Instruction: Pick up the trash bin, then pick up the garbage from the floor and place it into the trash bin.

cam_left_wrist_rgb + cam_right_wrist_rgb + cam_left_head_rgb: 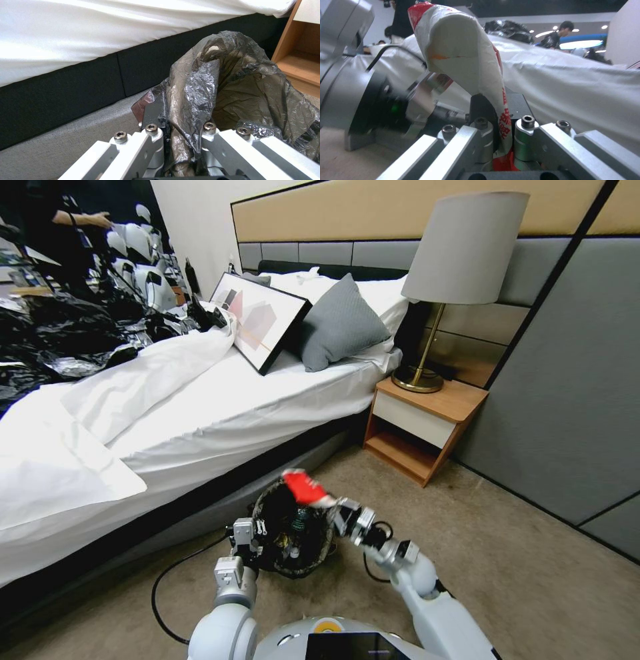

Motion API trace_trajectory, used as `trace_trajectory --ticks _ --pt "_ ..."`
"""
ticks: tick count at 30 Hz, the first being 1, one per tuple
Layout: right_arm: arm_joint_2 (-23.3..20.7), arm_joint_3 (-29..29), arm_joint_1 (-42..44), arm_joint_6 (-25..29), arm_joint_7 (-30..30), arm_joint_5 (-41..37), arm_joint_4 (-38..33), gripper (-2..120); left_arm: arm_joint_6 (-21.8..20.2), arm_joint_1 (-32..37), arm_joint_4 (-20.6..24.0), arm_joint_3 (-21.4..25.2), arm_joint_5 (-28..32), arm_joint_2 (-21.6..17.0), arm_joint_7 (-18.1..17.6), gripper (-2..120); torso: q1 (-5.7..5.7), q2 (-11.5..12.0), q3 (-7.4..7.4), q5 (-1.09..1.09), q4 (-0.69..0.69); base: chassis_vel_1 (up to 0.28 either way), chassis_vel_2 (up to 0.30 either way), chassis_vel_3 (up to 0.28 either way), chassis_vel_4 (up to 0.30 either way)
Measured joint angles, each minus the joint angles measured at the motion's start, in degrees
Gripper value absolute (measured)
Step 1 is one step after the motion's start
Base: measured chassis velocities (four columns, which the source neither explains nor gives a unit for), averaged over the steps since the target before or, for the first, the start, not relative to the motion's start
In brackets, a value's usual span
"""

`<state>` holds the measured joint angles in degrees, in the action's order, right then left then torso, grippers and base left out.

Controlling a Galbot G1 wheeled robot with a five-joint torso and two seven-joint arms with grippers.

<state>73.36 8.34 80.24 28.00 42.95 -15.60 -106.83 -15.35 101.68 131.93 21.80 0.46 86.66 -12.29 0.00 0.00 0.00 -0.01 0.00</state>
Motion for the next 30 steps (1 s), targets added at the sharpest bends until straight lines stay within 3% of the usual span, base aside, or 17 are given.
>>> trace_trajectory --ticks 24,30 --pt "1.98 -0.97 -3.3 1.18 -4.67 3.72 9.19 0 0.02 0.53 0.49 -0.79 -0.33 0.02 0.02 6 0.0 0.0 0.0 0.0 0.0 0.0 0.0 0.0 0.0" --pt "1.77 -0.28 -3.11 1.23 -5.92 4.78 9.54 17 0.09 0.83 0.58 -0.92 -0.51 -0.04 0.0 6 0.0 0.0 0.0 0.01 0.0 0.0 0.0 0.0 0.0"
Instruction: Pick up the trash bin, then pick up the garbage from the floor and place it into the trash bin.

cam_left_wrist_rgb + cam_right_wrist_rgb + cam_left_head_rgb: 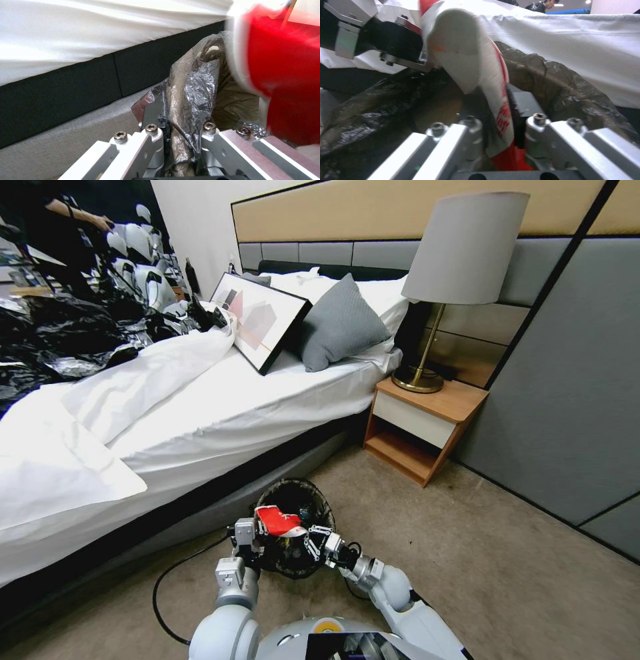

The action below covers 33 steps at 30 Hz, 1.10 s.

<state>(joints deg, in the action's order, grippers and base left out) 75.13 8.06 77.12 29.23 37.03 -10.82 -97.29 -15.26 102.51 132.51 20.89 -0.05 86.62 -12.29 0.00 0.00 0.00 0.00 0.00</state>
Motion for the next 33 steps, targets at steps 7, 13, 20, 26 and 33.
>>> trace_trajectory --ticks 7,13,20,26,33 --pt "-0.37 1.14 0.16 0.07 -0.06 0.06 -0.66 41 0.03 0.2 0.13 -0.3 -0.24 -0.03 -0.01 6 0.0 0.0 0.0 0.0 0.0 0.0 0.0 0.0 0.0" --pt "-0.46 1.24 0.62 0.3 -0.05 0.33 -1.27 65 0.07 0.21 0.13 -0.33 -0.36 -0.05 -0.01 6 0.0 0.0 0.0 0.0 0.0 0.0 0.0 0.0 0.0" --pt "-0.45 0.87 1.44 0.36 0.0 0.72 -2.25 87 0.09 0.15 0.16 0.04 -0.35 -0.06 -0.01 6 0.0 0.0 0.0 0.0 0.0 0.0 0.0 0.0 0.0" --pt "-0.68 1.09 2.48 0.68 0.3 1.0 -4.05 100 0.1 -0.12 0.08 0.1 -0.28 0.02 0.0 6 0.0 0.0 0.0 0.0 0.0 0.0 0.0 0.0 0.0" --pt "-1.26 2.32 3.04 0.76 1.17 0.92 -5.96 100 0.09 -0.4 -0.08 0.08 -0.21 0.09 0.05 6 0.0 0.0 0.0 0.0 0.0 0.0 0.0 0.0 0.0"
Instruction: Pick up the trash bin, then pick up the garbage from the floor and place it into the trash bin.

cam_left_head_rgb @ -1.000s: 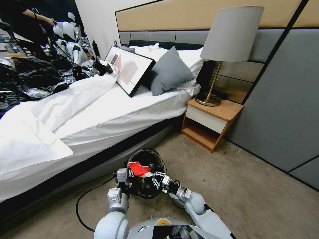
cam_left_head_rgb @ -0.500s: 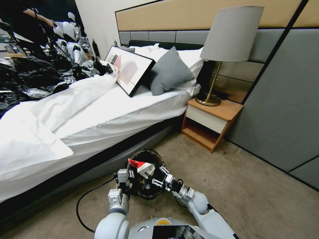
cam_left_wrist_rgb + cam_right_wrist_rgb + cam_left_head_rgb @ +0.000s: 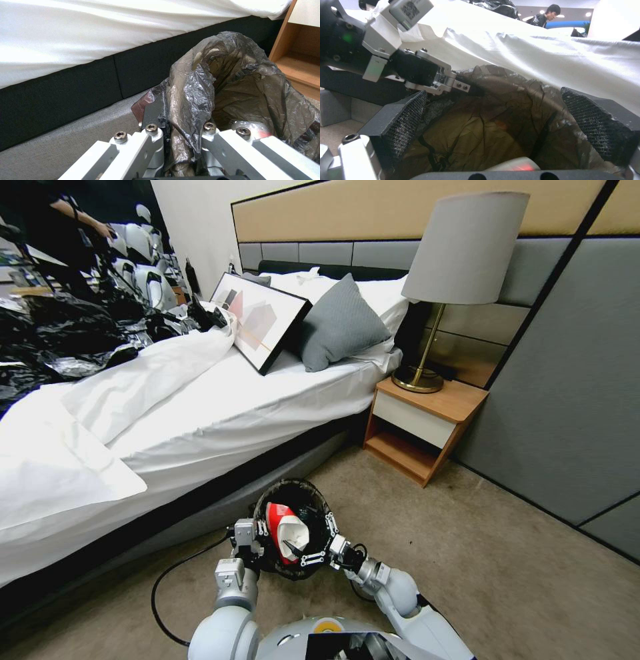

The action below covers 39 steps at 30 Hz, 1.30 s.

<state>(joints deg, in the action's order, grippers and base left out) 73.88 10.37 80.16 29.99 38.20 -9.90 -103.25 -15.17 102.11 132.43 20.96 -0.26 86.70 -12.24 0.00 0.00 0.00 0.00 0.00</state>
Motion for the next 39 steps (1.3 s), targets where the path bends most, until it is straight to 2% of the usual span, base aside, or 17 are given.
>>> trace_trajectory --ticks 14,21,23,24,25,27,28,29,31,39 --pt "-1.71 4.06 1.6 0.06 2.49 -2.34 -4.34 100 -0.2 -0.47 -0.27 0.76 0.61 -0.04 0.05 6 0.0 0.0 0.0 0.0 0.0 0.0 0.0 0.0 0.0" --pt "-1.37 5.41 2.57 0.56 0.2 -3.38 -8.08 100 -0.21 -0.19 -0.23 1.1 0.72 -0.05 0.05 6 0.0 0.0 0.0 0.0 0.0 0.0 0.0 0.0 0.0" --pt "-0.65 5.72 3.72 1.13 -5.37 -3.01 -11.17 100 -0.21 -0.04 -0.23 1.37 0.75 -0.1 0.05 6 0.0 0.0 0.0 0.0 0.0 0.0 0.0 0.0 0.0" --pt "-0.65 5.72 3.72 1.13 -5.37 -3.01 -11.17 100 -0.21 -0.04 -0.23 1.37 0.75 -0.1 0.05 6 0.0 0.0 0.0 0.0 0.0 0.0 0.0 0.0 0.0" --pt "-0.37 5.8 4.17 1.1 -7.97 -2.41 -12.33 100 -0.2 -0.02 -0.23 1.45 0.78 -0.13 0.05 6 0.0 0.0 0.0 0.0 0.01 0.0 0.0 0.0 0.0" --pt "1.03 7.25 6.01 -0.21 -19.59 2.9 -16.16 100 -0.14 0.01 -0.23 1.82 0.84 -0.19 0.05 6 0.0 0.0 0.0 -0.01 0.0 0.0 0.0 0.0 0.0" --pt "1.7 8.36 6.66 -0.57 -23.23 5.27 -17.06 100 -0.09 0.01 -0.23 1.89 0.85 -0.19 0.05 6 0.0 0.0 0.0 -0.01 0.0 0.0 0.0 0.0 0.0" --pt "1.7 8.36 6.66 -0.57 -23.23 5.27 -17.06 100 -0.09 0.01 -0.23 1.89 0.85 -0.19 0.05 6 0.0 0.0 0.0 -0.01 0.0 0.0 0.0 0.0 0.0" --pt "2.62 10.37 8.63 -1.28 -29.3 7.88 -18.49 100 0.09 -0.02 -0.29 1.93 0.82 -0.17 0.05 6 0.0 0.0 0.0 -0.01 -0.01 0.0 0.0 0.0 0.0" --pt "4.03 13.41 12.78 1.26 -34.73 7.82 -16.31 100 0.27 -0.15 -0.33 1.39 0.56 -0.06 0.08 6 0.0 0.0 0.0 0.0 -0.01 0.0 0.0 0.0 0.0"
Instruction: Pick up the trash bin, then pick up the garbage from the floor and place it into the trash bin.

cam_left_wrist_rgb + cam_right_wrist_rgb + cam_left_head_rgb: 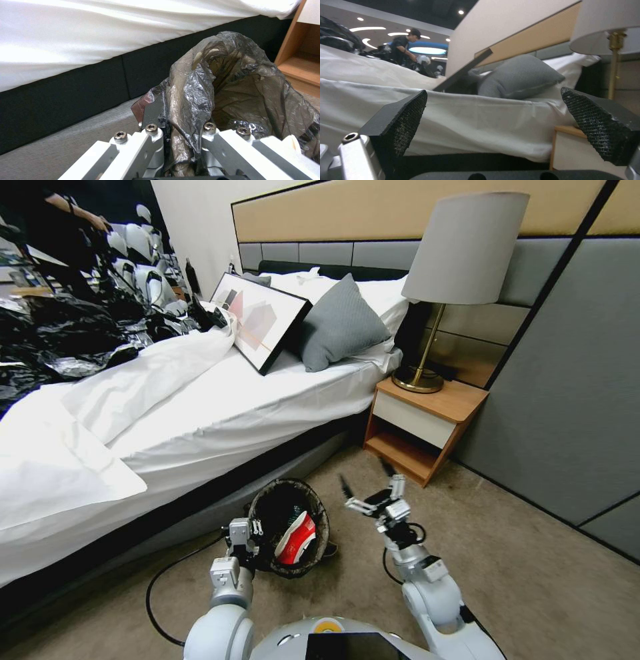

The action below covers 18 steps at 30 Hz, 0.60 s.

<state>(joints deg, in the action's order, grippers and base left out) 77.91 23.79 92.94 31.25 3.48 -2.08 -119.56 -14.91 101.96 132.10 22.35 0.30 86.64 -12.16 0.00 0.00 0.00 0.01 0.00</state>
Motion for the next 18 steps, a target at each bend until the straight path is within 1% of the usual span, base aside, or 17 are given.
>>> trace_trajectory --ticks 9,18 --pt "0.48 0.66 -1.07 3.16 0.28 -0.81 3.77 100 0.05 0.4 0.54 -0.03 0.34 -0.08 -0.08 6 0.0 0.0 0.0 0.0 0.01 0.0 0.0 0.0 0.0" --pt "0.83 0.36 -2.16 3.39 -0.27 -1.64 5.06 99 -0.01 0.29 0.68 0.07 0.36 0.06 -0.27 6 0.0 0.0 0.0 -0.01 0.0 0.0 0.0 0.0 0.0"
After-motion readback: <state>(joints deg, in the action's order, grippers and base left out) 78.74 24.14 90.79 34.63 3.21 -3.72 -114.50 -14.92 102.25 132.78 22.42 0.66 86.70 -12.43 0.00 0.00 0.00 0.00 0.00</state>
